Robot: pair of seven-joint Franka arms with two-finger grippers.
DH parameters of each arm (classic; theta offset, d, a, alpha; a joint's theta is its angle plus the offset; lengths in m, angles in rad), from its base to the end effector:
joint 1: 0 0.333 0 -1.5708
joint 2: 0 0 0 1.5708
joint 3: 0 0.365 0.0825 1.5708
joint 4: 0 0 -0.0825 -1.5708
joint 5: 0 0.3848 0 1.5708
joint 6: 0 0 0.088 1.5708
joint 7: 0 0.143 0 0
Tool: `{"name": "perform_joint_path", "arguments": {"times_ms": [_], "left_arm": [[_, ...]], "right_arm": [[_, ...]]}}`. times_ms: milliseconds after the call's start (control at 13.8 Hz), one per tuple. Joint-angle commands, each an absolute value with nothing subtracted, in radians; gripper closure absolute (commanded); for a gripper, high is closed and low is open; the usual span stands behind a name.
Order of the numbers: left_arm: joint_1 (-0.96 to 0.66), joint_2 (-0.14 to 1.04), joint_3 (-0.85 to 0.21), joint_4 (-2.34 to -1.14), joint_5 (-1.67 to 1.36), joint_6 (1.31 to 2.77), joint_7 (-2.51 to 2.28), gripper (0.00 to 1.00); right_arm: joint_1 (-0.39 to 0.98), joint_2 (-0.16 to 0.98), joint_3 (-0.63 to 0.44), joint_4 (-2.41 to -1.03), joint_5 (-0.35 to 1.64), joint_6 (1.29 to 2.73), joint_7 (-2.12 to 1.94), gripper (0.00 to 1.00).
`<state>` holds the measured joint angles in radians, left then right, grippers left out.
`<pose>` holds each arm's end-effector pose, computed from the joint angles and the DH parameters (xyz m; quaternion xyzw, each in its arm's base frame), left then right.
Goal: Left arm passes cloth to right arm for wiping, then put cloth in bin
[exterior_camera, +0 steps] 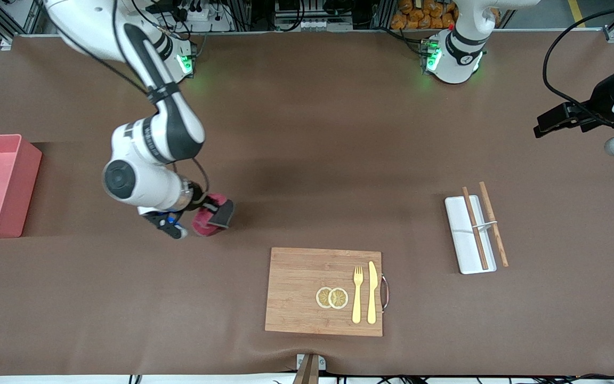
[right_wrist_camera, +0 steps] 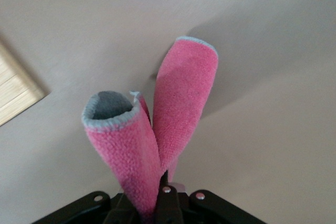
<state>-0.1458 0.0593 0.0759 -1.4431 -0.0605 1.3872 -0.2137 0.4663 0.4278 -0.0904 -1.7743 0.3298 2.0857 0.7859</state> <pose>0.5510 -0.0496 0.6492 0.9956 0.0680 -0.0608 0.0194 0.6015 0.2710 0.3217 -0.9494 0.2852 0.1118 0.0693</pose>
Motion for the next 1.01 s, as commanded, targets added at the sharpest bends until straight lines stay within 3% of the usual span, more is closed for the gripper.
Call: {"name": "perform_joint_path", "arguments": {"times_ms": [0,290,942], "left_arm": [[-0.156,0.038,0.08,-1.457,-0.044,1.387,-0.192,0.0],[-0.156,0.037,0.08,-1.456,-0.044,1.385,-0.19,0.0],[-0.155,0.021,0.078,-1.454,-0.044,1.358,-0.19,0.0]], "right_arm": [[0.477,0.42,-0.106,-1.758,0.341,2.077,0.822,1.0],[0.39,0.394,-0.114,-1.755,0.205,2.053,0.772,1.0],[-0.105,0.333,-0.138,-1.438,0.063,1.62,-0.073,1.0]]}}
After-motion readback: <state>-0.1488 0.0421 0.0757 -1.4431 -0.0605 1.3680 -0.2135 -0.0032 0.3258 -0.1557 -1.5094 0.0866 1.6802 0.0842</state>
